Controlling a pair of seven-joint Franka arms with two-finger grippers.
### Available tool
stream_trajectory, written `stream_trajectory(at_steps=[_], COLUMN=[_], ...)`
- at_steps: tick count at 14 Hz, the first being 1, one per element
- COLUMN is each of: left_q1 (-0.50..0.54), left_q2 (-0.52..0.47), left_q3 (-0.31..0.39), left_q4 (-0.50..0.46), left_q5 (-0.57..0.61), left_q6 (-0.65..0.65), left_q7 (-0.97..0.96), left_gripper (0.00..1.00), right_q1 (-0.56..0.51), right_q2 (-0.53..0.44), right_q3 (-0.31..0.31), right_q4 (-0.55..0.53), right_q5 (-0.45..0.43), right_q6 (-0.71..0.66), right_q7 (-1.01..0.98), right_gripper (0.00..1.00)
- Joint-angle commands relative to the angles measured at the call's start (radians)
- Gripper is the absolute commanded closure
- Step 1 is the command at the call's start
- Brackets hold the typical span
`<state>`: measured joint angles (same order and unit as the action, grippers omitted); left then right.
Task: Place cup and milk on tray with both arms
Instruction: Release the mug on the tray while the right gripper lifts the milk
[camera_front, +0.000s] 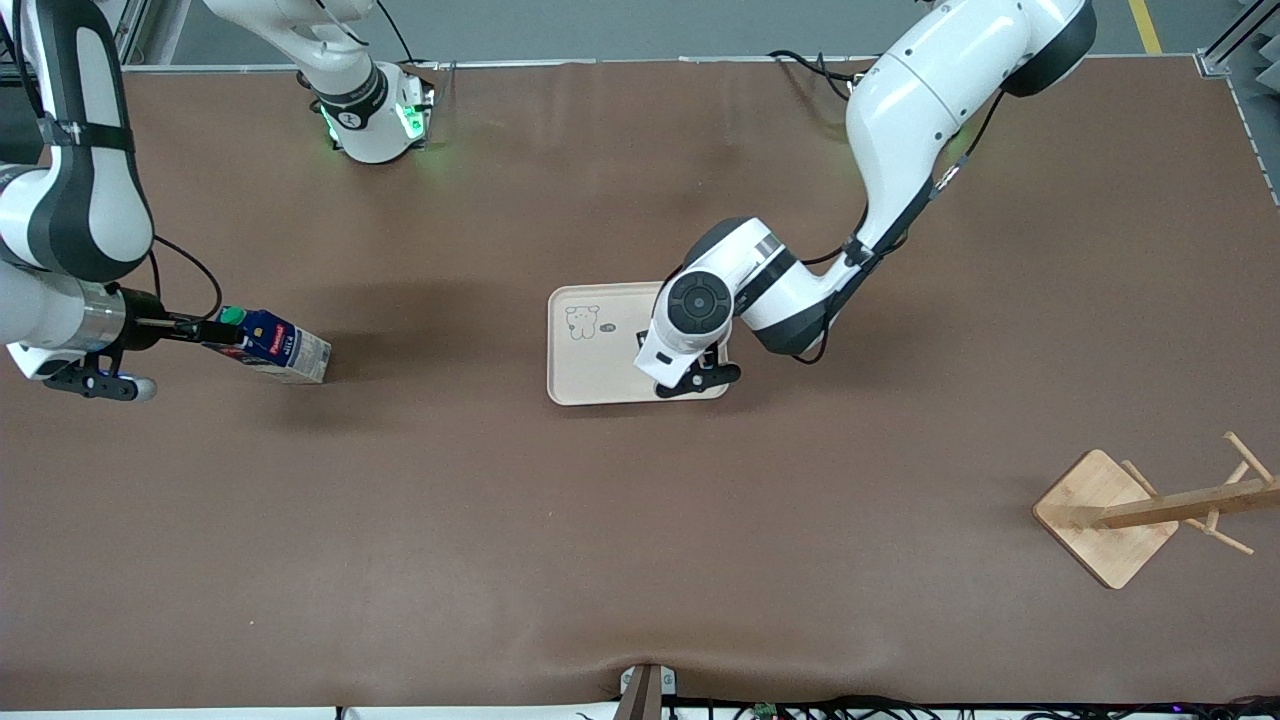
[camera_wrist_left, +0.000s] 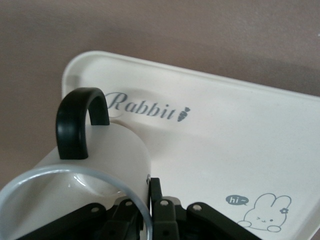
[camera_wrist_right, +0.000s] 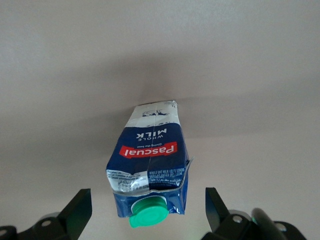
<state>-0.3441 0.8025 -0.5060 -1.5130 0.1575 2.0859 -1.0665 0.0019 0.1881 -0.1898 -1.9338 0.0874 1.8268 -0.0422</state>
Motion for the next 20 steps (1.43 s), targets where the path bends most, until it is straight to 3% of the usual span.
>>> stream_trajectory(at_steps=[1,4,5,6,7,8,9,12,13,15,20], left_q1=[-0.056,-0.059,-0.059,-0.058,-0.058,-0.053,-0.043,0.028,0.057,0.117,0.298], left_q2=[0.007,0.014,0.014,0.012,0.004,-0.005,-0.026,-0.123,-0.152,-0.192,-0.299], left_q3=[0.04,0.041,0.041,0.043,0.043,0.044,0.044,0.043,0.043,0.041,0.04], left_q4=[-0.001,-0.003,-0.001,-0.001,0.001,0.007,0.01,0.02,0.036,0.077,0.109], left_q5=[0.025,0.03,0.031,0.03,0.031,0.031,0.031,0.034,0.033,0.033,0.03], left_q6=[0.051,0.063,0.063,0.063,0.062,0.056,0.052,0.043,0.03,-0.035,-0.203], left_q7=[-0.062,-0.078,-0.078,-0.078,-0.076,-0.076,-0.075,-0.063,-0.034,0.045,0.36], left_gripper=[1.0,1.0,0.81,0.46,0.0,0.0,0.0,0.0,0.0,0.0,0.0], right_q1=[-0.014,-0.008,-0.005,-0.006,-0.014,-0.016,-0.017,-0.017,-0.016,-0.007,0.052], right_q2=[-0.039,-0.038,-0.036,-0.033,-0.03,-0.029,-0.029,-0.027,-0.029,-0.03,-0.021], right_q3=[0.013,0.015,0.015,0.015,0.015,0.015,0.015,0.015,0.013,0.015,0.018], right_q4=[-0.077,-0.105,-0.105,-0.105,-0.106,-0.111,-0.116,-0.113,-0.106,-0.07,0.11], right_q5=[0.029,0.051,0.051,0.051,0.049,0.049,0.049,0.049,0.049,0.048,0.049], right_q6=[0.041,0.061,0.066,0.071,0.078,0.084,0.089,0.082,0.075,0.034,-0.145], right_q7=[-0.005,-0.008,-0.01,-0.013,-0.019,-0.037,-0.048,-0.051,-0.051,-0.05,-0.033], right_gripper=[0.0,0.0,0.0,0.0,0.0,0.07,0.21,0.81,0.92,1.0,1.0])
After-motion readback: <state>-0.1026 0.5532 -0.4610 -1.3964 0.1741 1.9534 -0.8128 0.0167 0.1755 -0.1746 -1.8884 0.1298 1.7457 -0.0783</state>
